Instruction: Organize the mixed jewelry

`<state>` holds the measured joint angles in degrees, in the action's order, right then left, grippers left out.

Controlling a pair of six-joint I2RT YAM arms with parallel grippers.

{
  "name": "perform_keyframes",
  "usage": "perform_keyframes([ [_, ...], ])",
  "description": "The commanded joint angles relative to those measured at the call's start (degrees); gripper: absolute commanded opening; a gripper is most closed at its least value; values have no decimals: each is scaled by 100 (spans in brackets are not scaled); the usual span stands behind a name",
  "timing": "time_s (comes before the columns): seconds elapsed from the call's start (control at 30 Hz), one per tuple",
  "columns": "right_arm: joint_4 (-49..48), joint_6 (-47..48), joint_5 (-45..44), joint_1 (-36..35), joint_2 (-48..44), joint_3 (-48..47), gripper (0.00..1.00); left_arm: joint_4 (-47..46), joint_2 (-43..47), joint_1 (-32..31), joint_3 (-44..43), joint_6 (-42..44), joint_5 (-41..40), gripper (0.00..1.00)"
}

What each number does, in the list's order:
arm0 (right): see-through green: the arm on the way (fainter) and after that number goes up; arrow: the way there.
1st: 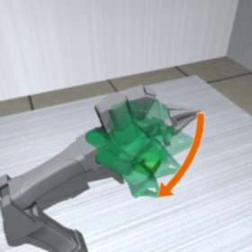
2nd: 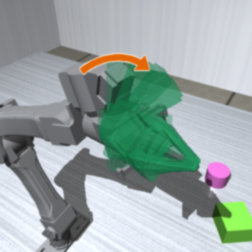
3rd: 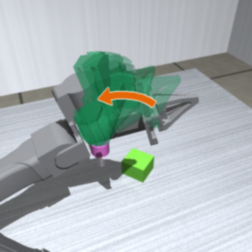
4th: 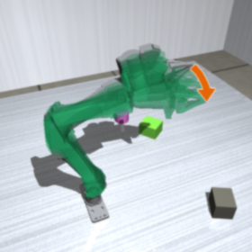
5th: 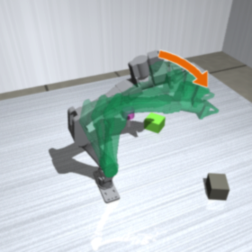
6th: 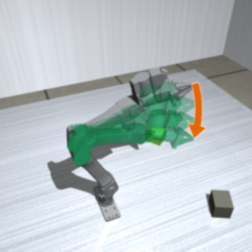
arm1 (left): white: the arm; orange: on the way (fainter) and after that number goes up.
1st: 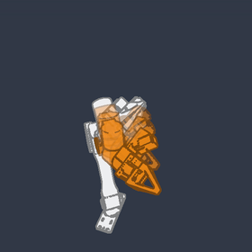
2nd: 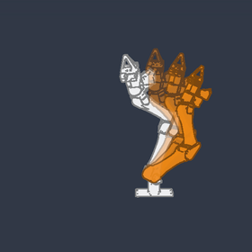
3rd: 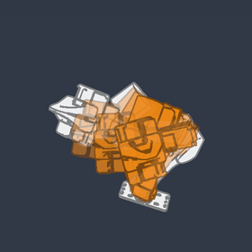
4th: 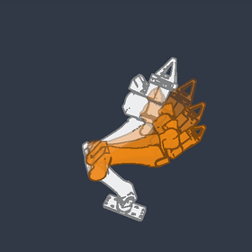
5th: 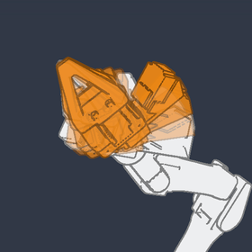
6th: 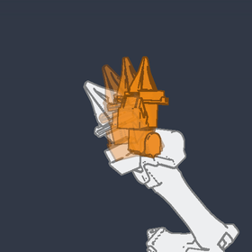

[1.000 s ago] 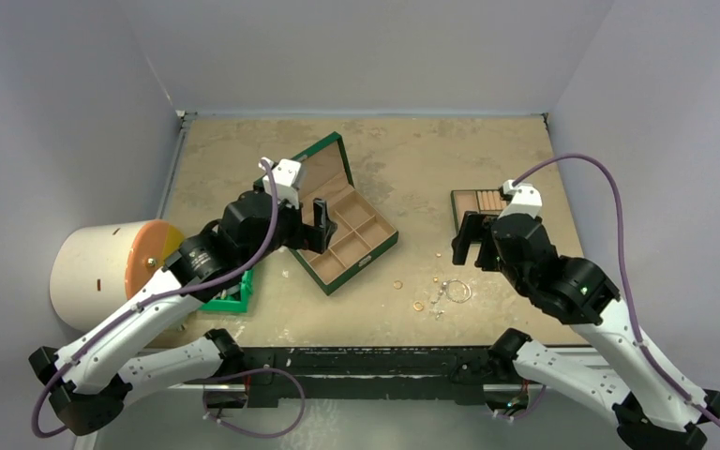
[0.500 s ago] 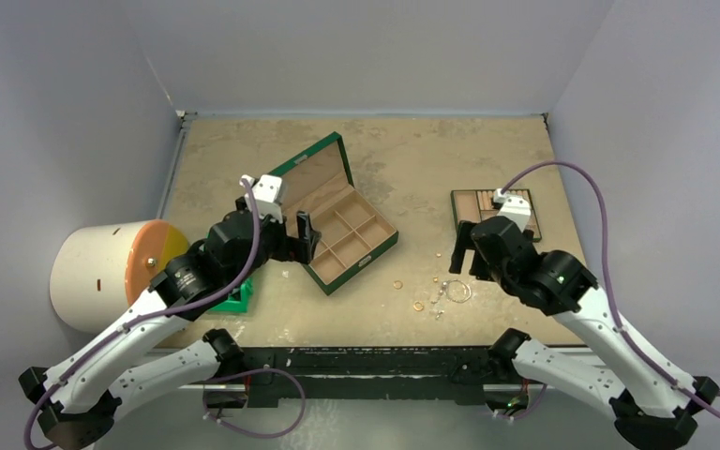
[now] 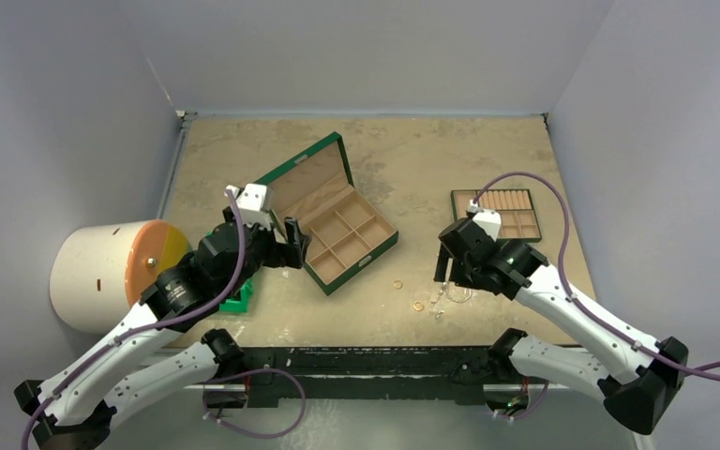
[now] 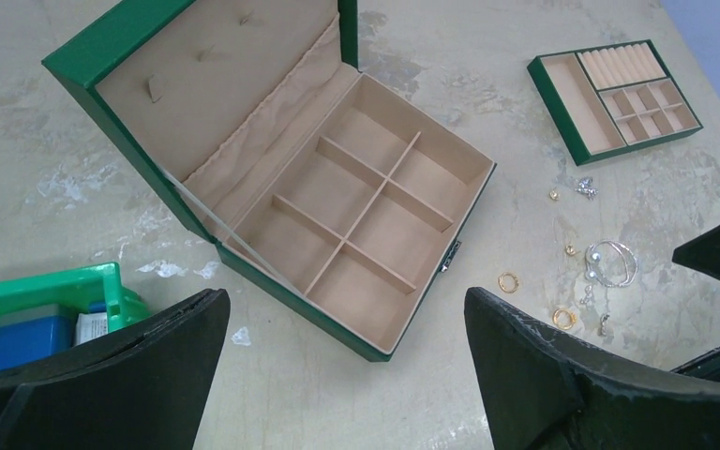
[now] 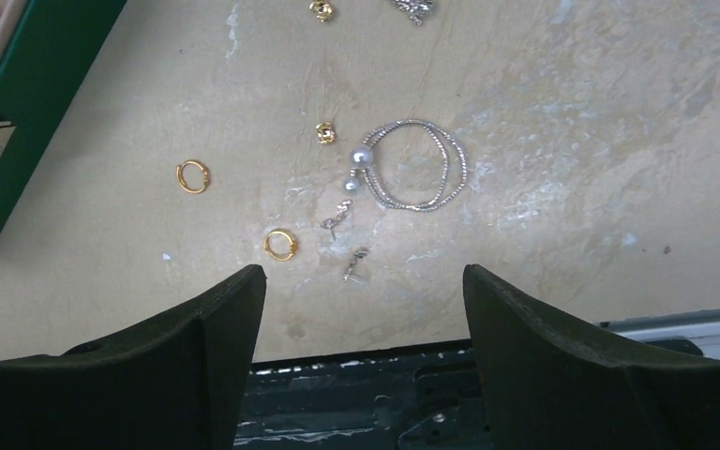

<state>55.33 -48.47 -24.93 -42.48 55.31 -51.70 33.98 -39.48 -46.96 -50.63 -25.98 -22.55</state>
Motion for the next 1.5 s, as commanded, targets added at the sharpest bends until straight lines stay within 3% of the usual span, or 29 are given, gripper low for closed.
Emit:
perform_keyframes([
  [0.0,-520,-331,187,-21,181,248,78,-91,71,-18,48,-50,-129,96],
  [0.57,-2047,-298,653,909,692,1271,45,-78,342,-16,291,-48,-257,96],
  [1.47,-2845,-391,810,1088,1606,1555,35,-53,271,-15,312,-65,-390,96],
])
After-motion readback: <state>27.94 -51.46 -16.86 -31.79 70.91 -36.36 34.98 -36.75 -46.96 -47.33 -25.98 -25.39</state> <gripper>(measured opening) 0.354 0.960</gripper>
